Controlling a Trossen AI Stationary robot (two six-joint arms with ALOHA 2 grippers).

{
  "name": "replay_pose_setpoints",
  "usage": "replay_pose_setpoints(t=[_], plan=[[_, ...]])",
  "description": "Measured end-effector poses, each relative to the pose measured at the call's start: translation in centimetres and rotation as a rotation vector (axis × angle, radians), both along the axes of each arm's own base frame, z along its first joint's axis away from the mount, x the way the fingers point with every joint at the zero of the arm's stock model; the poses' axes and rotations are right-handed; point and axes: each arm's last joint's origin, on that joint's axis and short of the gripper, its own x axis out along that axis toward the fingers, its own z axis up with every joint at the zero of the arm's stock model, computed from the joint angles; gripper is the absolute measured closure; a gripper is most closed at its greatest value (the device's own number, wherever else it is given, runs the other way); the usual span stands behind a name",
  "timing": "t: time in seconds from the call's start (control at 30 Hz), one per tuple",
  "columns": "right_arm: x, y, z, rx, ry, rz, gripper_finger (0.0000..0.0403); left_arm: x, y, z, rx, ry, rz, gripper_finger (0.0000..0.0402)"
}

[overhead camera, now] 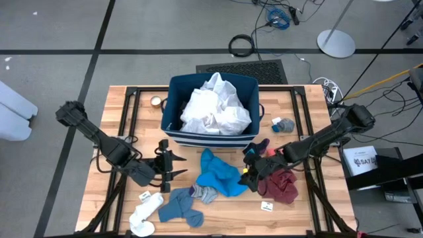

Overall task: Sort clothes
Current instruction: Put the blue short into the white and blue laundry organizer

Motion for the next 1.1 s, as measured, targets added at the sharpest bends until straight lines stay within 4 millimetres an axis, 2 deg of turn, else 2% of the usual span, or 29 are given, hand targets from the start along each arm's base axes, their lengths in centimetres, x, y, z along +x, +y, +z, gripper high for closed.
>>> replay_pose_setpoints(t=[0.27,0.43,0.57,0.8,0.9,1.1], plan=[[-2.2,-0.9,0.1,0.029,0.192,-0.106,0.0242,0.9,0.6,-0.5,0.014,0.018,0.041,0.0221],[-2.9,-1.0,-0.7,0.019,0.288,-0.174,0.0243,1.1,1.0,-0.5,0.013,0.017,0.057,0.0221],[-2.9,-0.7,-1.3,-0.007,0.330,-0.138,0.0243,1.2,1.2,-0.5,0.021,0.011,0.076,0.0221],[-2.9,-0.5,-1.4,0.007,0.334,-0.120,0.0243,1.4,1.5,0.1,0.097,-0.081,0.204,0.0221],[-2.9,-0.4,-1.4,-0.008,0.323,-0.131,0.0243,1.5,1.4,0.6,0.036,-0.143,0.245,0.0221],[-2.7,0.1,-1.2,-0.026,0.263,-0.142,0.0243,1.4,1.5,0.2,0.043,-0.104,0.229,0.0221]])
